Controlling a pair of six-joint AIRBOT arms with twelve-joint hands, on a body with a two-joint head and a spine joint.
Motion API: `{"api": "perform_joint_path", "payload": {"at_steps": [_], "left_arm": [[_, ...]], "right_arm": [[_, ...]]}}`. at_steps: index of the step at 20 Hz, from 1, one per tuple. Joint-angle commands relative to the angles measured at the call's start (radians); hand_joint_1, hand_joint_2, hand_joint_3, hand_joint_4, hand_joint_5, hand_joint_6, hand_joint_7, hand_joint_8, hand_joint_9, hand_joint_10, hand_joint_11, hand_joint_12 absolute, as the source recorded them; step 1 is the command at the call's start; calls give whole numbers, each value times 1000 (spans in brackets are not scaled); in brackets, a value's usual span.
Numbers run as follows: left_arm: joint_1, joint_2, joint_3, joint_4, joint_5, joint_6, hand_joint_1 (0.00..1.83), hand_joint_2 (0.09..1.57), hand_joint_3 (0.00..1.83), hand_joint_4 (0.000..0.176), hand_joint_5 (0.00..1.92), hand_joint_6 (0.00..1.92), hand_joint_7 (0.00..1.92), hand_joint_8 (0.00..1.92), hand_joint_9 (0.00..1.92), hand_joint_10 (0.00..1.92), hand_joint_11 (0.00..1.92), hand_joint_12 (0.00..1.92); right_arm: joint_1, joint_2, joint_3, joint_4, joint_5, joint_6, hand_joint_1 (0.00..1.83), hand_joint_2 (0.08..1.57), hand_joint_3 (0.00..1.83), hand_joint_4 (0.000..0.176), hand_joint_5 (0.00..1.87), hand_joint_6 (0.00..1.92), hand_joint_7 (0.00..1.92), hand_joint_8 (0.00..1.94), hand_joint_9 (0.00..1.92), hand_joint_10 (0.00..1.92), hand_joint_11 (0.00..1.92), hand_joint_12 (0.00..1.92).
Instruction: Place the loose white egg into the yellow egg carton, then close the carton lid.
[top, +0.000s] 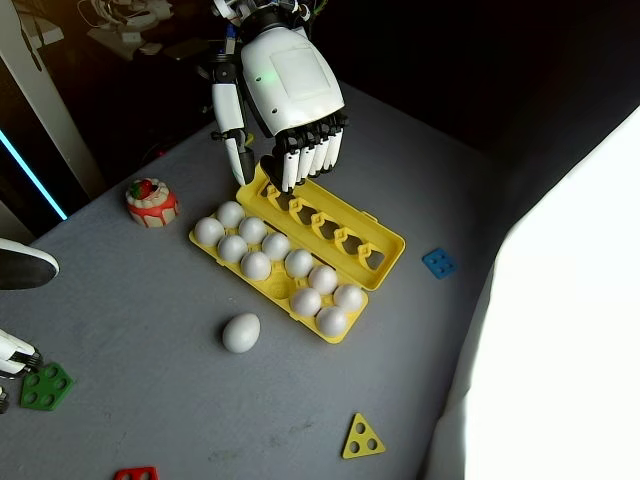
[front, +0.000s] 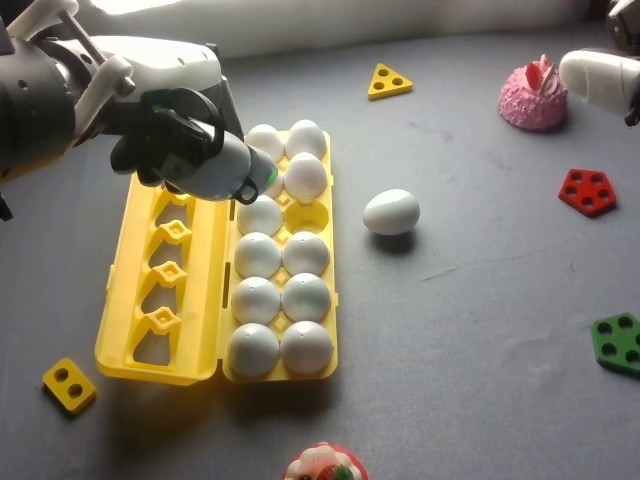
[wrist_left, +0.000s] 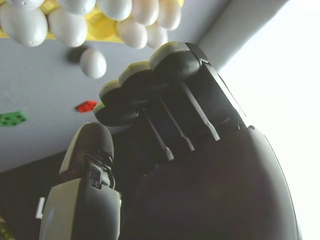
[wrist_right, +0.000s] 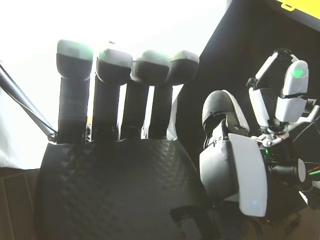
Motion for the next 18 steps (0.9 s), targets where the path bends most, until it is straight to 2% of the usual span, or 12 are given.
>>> {"api": "perform_joint_path", "payload": {"at_steps": [1, 2, 3, 4, 6, 7, 9, 11, 13, 15, 17, 18], "left_arm": [[-14, -2, 0, 43, 32, -2, 414, 1226, 289, 17, 253, 168, 285, 106, 215, 205, 0, 1015], [-14, -2, 0, 43, 32, -2, 414, 1226, 289, 17, 253, 168, 285, 106, 215, 205, 0, 1015], [-15, -2, 2, 43, 36, -2, 382, 1348, 74, 18, 304, 42, 321, 13, 280, 67, 0, 1056], [-15, -2, 3, 43, 39, -2, 341, 1370, 50, 23, 305, 24, 316, 2, 295, 50, 0, 1065], [-15, -2, 4, 43, 43, -2, 364, 1370, 36, 23, 316, 21, 331, 5, 323, 50, 0, 1086], [-16, -2, 3, 43, 43, -2, 361, 1366, 32, 32, 310, 18, 335, 7, 318, 46, 0, 1088], [-20, -2, 1, 43, 32, -2, 382, 1362, 23, 34, 260, 6, 237, 0, 252, 12, 0, 982], [-21, -3, -1, 45, 13, 3, 373, 1365, 16, 45, 206, 1, 195, 0, 207, 1, 0, 874], [-20, -3, 0, 29, 2, 3, 320, 1370, 15, 63, 163, 1, 168, 0, 214, 5, 0, 852], [-13, -3, -1, 22, 1, -3, 300, 1375, 11, 55, 172, 3, 204, 8, 226, 7, 0, 817], [-12, -3, -2, 27, -1, -3, 261, 1382, 12, 52, 165, 0, 192, 1, 219, 3, 0, 805], [-12, -2, -2, 29, -5, -3, 273, 1380, 9, 50, 177, 4, 192, 1, 222, 3, 0, 803]], "right_arm": [[15, 7, -4, -25, 99, -1, 117, 1171, 151, 0, 235, 114, 245, 73, 180, 168, 0, 766], [15, 7, -5, -25, 96, -1, 117, 1171, 151, 0, 235, 114, 245, 73, 180, 168, 0, 766], [15, 6, -8, -25, 94, -1, 110, 1240, 17, 0, 286, 22, 271, 7, 225, 53, 0, 728], [15, 6, -10, -25, 94, -1, 78, 1249, 5, 0, 248, 3, 245, 0, 215, 25, 0, 672], [15, 5, -14, -25, 94, -1, 60, 1250, 3, 0, 217, 0, 219, 0, 199, 10, 0, 592], [15, 4, -15, -25, 94, -1, 53, 1252, 3, 0, 218, 0, 215, 1, 192, 6, 0, 538], [15, 1, -17, -25, 91, -1, 94, 1251, 0, 0, 226, 1, 237, 8, 205, 9, 0, 430], [14, 0, -19, -24, 79, -1, 54, 1246, 0, 0, 161, 0, 216, 0, 183, 0, 0, 384], [-4, -1, -23, 12, 78, -1, 63, 1209, 0, 0, 202, 12, 234, 4, 184, 1, 0, 409], [-14, -17, -23, 36, 79, -19, 102, 1205, 0, 0, 175, 1, 196, 0, 155, 0, 0, 332], [-9, -57, -20, 125, 76, -113, 165, 1177, 0, 0, 168, 0, 183, 0, 134, 0, 0, 290], [-9, -85, -9, 146, 64, -138, 139, 1166, 0, 0, 169, 0, 191, 2, 153, 5, 0, 391]]}}
